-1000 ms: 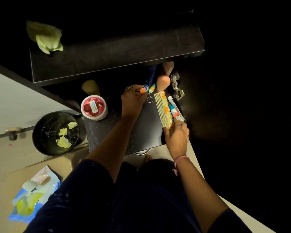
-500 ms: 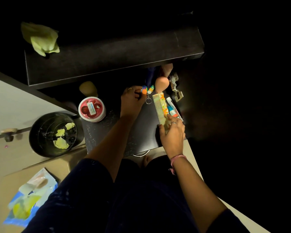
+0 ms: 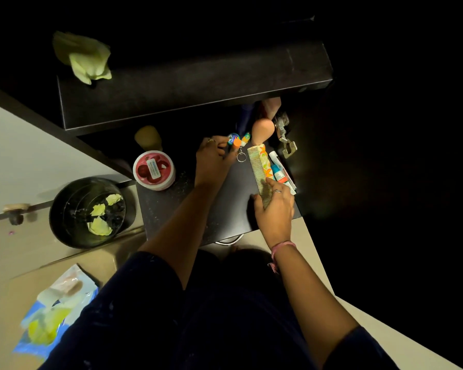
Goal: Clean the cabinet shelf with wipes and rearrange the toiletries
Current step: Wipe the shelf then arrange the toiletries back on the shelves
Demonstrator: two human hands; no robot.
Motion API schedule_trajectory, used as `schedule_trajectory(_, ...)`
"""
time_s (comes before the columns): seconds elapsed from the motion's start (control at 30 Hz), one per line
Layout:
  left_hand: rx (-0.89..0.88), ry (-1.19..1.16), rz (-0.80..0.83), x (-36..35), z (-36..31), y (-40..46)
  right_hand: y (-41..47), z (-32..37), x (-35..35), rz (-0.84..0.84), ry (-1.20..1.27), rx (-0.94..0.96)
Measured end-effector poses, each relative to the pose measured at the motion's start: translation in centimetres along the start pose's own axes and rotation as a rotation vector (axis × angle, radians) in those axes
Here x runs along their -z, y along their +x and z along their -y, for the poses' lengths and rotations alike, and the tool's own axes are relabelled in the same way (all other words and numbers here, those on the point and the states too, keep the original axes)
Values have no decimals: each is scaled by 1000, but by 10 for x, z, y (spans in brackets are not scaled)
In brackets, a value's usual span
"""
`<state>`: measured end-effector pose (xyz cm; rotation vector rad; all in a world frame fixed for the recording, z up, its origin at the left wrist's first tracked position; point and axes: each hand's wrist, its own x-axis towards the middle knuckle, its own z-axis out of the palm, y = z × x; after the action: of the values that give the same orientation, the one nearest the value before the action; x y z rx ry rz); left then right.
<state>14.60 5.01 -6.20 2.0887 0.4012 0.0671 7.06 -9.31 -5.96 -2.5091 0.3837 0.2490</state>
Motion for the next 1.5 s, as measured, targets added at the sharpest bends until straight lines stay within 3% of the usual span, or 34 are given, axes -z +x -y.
schedule_trajectory(0.13, -12, -38, -20, 20, -12, -22, -8, 7, -8, -20, 67, 70)
schedule_trajectory(0.27, -61, -90, -124, 55, -11, -40, -16, 30, -28, 102, 188, 241)
schedule_trajectory(0.4, -41, 253, -229, 106, -6, -30, -26, 76, -54, 252, 242, 393)
schedule_trajectory(0.47, -17, 432, -168, 126, -5, -22, -29, 100, -67, 281, 274, 456)
schedule_trajectory(0.57, 14, 650, 57, 140, 5, -8, -29, 128, -88, 273, 221, 506)
schedule_trajectory(0.67, 82, 736, 225, 140, 13, 5, -27, 140, -105, 262, 131, 484)
schedule_trajectory(0.8, 233, 607, 221, 134, 17, 10, -23, 145, -110, 256, 121, 456)
schedule_trajectory(0.93, 370, 278, 93, 133, 22, 13, -23, 144, -116, 246, 224, 382)
schedule_trajectory(1.0, 371, 222, 10, 137, 22, 10, -27, 141, -116, 217, 320, 352)
schedule_trajectory(1.1, 247, 351, 61, 141, 12, 1, -38, 137, -102, 164, 454, 403)
schedule_trajectory(1.2, -14, 525, 53, 142, -9, -18, -50, 118, -87, 97, 510, 413)
schedule_trajectory(1.3, -149, 435, 48, 132, -21, -31, -58, 82, -72, 21, 473, 291)
schedule_trajectory(1.5, -348, 315, 278, 81, -39, -46, -54, 16, -35, -19, 430, 68)
